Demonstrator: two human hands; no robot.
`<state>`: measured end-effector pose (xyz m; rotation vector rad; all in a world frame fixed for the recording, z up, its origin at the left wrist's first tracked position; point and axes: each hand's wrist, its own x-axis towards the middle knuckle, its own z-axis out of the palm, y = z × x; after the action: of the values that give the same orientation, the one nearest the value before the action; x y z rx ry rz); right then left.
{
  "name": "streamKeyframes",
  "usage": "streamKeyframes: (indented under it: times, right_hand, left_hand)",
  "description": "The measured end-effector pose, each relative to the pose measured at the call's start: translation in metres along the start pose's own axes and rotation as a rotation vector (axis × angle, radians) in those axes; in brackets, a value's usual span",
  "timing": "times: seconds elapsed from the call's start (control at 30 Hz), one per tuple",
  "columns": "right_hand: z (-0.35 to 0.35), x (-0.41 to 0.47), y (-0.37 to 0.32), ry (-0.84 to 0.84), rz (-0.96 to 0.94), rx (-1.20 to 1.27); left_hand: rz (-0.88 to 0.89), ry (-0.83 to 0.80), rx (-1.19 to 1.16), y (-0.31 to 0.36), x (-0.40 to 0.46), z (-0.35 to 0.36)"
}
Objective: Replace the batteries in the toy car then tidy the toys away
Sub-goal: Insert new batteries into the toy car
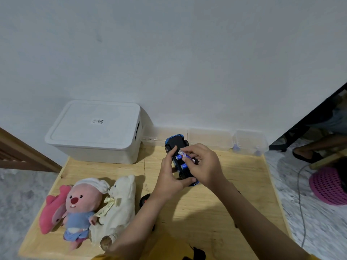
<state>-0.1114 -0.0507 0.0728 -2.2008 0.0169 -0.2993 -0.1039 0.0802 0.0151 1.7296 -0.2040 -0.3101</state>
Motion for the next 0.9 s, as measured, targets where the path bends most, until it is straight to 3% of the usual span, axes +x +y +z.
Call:
streamKeyframes:
  times: [0.27, 0.43, 0.7, 0.9]
  right_hand:
    - [0.002, -0.004, 0.011, -0.009, -0.166, -0.174]
    - [0.001, -0.002, 0.024, -0.125, -0.215, -0.224]
    - [-0.003, 0.008, 0.022, -0.197, 0.03, 0.002]
    - [-0.002, 0.01, 0.017, -0.2, 0.114, 0.005]
  left_hand:
    - [0.004, 0.033, -0.001, 0.005, -0.001, -0.002]
    - [-0.003, 0.003, 0.038, 0.005, -0.003, -0.006]
    - [-0.026, -0.011, -0.011, 0.014, -0.006, -0.007]
    - [-0.036, -0.01, -0.065, 0.018, -0.006, -0.006]
